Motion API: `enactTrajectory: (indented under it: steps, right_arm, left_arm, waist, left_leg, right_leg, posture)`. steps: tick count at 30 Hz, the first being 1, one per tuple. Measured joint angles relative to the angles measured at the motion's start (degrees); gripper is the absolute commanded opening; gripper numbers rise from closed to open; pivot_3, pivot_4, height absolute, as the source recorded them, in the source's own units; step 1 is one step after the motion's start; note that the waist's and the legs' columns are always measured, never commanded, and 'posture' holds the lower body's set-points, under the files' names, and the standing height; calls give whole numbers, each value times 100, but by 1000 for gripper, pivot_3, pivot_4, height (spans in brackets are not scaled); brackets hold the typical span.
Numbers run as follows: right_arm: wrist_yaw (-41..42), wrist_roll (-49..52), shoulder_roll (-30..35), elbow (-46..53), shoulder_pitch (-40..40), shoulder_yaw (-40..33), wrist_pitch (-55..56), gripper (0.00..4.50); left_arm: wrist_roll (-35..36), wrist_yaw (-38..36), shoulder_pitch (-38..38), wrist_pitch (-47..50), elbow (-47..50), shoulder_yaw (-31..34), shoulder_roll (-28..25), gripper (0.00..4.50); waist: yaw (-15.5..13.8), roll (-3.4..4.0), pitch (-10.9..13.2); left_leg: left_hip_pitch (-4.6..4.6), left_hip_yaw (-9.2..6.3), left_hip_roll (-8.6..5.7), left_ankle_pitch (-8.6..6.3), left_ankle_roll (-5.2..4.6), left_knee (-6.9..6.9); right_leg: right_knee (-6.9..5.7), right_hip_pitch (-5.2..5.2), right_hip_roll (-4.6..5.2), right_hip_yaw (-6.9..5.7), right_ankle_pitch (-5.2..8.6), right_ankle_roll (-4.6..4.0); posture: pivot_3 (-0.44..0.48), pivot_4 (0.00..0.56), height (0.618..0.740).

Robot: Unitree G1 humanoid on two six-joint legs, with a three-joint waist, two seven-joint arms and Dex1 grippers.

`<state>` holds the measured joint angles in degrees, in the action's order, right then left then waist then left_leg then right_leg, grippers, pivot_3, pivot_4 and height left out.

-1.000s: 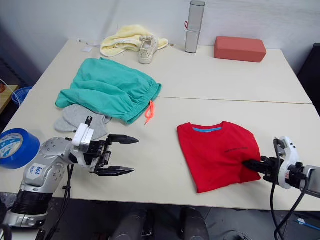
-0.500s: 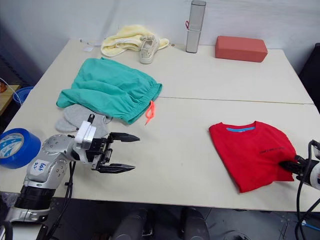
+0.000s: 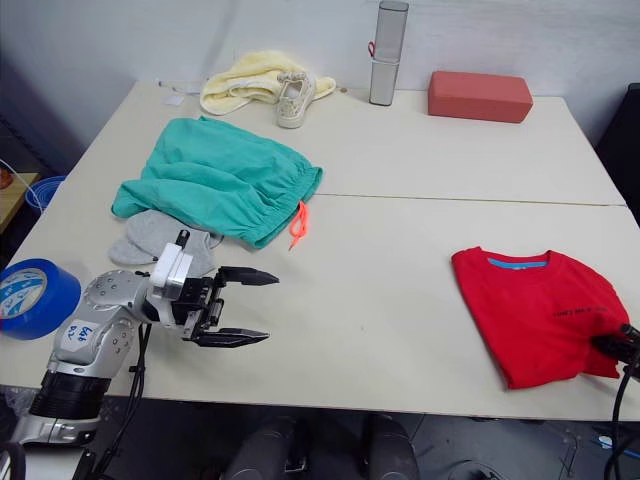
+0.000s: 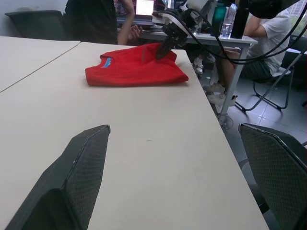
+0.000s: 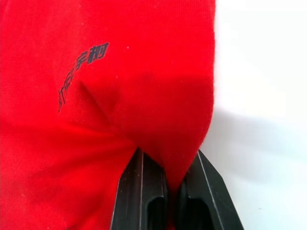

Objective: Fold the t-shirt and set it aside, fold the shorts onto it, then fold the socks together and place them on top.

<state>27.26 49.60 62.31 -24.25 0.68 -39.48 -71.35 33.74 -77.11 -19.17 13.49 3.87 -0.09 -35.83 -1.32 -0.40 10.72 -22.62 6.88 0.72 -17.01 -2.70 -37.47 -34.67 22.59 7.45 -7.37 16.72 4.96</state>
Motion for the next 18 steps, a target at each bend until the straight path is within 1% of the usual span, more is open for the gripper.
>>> enactTrajectory:
  steps: [3,6,7,8,10,13,16,18]
  right_arm:
    - [177,-75,9,-1,-127,-155,-48,1712]
    - [505,-555,243,19,-666,-160,388,2702]
    - [696,-773,381,14,-935,-174,714,3007]
    - [847,-994,504,-20,-1152,-227,1009,3007]
    - [1285,-1536,680,-72,-1581,-431,1982,3007]
    - [1852,-1962,707,-82,-1779,-733,3237,3007]
    - [2490,-2067,507,22,-1700,-1077,4404,3007]
    - [3038,-1916,190,547,-1706,-1223,4807,3007]
  left_arm:
    - [0,-4,1,0,1,-1,0,4500]
    - [0,-5,85,1,7,-4,2,4500]
    - [0,-1,130,2,18,-8,14,4500]
    - [0,0,191,2,19,-9,17,4500]
    - [-1,5,241,1,24,-15,54,4500]
    - [-1,24,279,1,41,-17,93,4500]
    - [-1,39,328,1,76,-9,92,4500]
    - [1,93,412,38,121,13,74,4500]
  waist:
    - [-5,10,0]
    - [-31,36,-3]
    - [-32,50,-2]
    - [-24,58,-4]
    - [-9,60,-3]
    - [32,57,-1]
    - [70,56,-1]
    - [79,56,0]
  left_leg:
    - [0,0,0,0,0,0]
    - [-3,1,-7,-3,-5,0]
    - [-5,5,-9,-4,-8,0]
    - [-3,9,-10,-5,-10,2]
    - [-1,12,-9,-5,-9,2]
    - [16,22,-6,-3,-6,5]
    - [28,25,-5,-8,14,13]
    - [30,22,-2,-8,26,18]
  right_leg:
    - [2,-1,0,0,0,0]
    - [6,-1,5,-2,-1,3]
    - [10,-1,5,-1,-3,7]
    - [14,-1,4,3,-5,11]
    - [13,-1,1,3,-6,13]
    - [9,-7,-5,18,-8,16]
    - [4,-10,-5,27,-9,15]
    - [3,-9,-8,28,-9,14]
  posture:
    - [0,150,740]
    - [0,150,740]
    - [0,150,740]
    - [0,150,740]
    - [0,150,740]
    - [0,150,740]
    - [0,150,740]
    - [0,150,740]
